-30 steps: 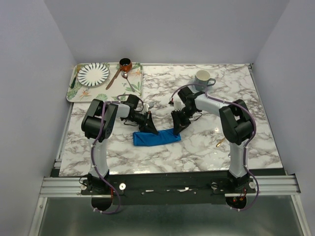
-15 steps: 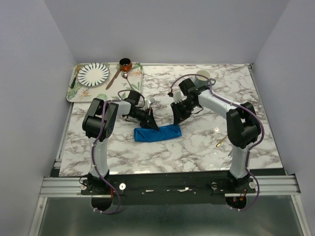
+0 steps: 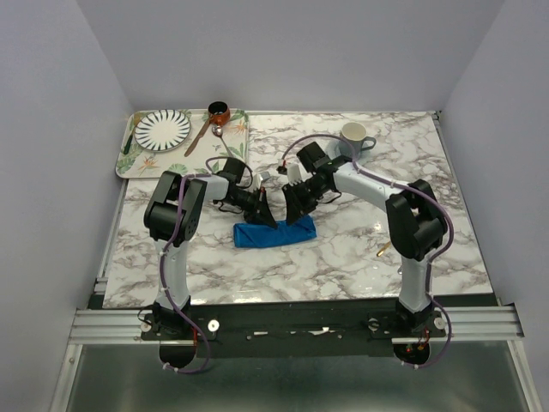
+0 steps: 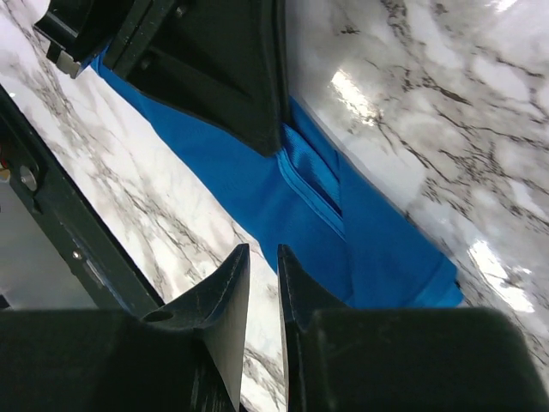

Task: Fold the napkin into a case and place the utensils inside
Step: Smooth out the smaller rectangle-folded napkin at the center of the board.

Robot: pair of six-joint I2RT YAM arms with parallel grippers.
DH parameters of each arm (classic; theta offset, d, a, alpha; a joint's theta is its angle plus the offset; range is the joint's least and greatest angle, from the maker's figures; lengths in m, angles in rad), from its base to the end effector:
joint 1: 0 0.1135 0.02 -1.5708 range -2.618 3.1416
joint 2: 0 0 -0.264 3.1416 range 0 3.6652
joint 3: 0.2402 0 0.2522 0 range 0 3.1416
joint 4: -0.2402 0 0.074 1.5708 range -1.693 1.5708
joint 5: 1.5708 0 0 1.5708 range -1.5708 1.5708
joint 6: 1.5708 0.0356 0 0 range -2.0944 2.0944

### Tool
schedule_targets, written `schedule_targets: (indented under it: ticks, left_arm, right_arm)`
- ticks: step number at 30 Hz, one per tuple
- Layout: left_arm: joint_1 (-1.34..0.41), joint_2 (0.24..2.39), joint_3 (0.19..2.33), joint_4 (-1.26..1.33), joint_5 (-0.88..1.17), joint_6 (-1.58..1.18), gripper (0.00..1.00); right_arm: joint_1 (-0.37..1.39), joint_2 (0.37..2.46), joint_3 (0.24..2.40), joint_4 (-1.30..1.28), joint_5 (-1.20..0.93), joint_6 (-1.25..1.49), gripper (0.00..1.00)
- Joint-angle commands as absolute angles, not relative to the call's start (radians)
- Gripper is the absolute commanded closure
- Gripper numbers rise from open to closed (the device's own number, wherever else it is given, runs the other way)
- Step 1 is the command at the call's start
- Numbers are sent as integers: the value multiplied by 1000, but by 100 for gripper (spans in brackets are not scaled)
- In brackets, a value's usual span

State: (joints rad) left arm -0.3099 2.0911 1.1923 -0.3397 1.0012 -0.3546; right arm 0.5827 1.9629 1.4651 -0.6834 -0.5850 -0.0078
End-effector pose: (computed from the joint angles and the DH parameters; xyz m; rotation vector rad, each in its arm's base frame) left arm 0.3538 -0.1448 0.1001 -0.1865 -2.6936 1.5376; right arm 0.3266 0.2388 0.1973 -0.9673 2.6126 0.9586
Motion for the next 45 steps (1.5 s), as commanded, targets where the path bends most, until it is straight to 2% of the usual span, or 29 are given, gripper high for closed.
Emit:
schedule_targets:
  ticks: [1,8,13,19,21,22,25,31,36,39,45]
  left_arm:
    - [-314,2152,1189,-376,802,-301,100]
    - [-316,2157,1192,-379,807,-302,100]
    - [-314,2149,1190,-403,808,-281,100]
    - [-318,2131,1189,-434,815,-235,100]
    - [-318,2123,1201,-449,828,-210,93]
    - [-314,2117,1203,-448,836,-203,86]
    - [-302,2074,1206,-427,862,-199,72]
    - [-229,1961,1210,-335,943,-238,56]
    - [-137,1856,1161,-267,1028,-290,57]
    - [-138,1798,1087,-275,1115,-298,60]
    - [-198,1729,947,-250,1126,-348,63]
  right_arm:
    - [607,2006,1466,-631,-630,47,73]
    - [634,2065,1471,-615,-572,67,74]
    - [634,2112,1463,-611,-537,129,84]
    - [623,2144,1459,-601,-505,193,89]
    - [617,2155,1456,-601,-506,202,90]
    - [614,2157,1448,-601,-505,206,90]
    - [612,2166,1428,-600,-506,210,91]
    - [614,2169,1401,-594,-494,212,92]
    - [612,2180,1407,-591,-505,224,93]
    - [611,2192,1422,-588,-512,236,93]
    - [601,2221,1474,-588,-520,265,93]
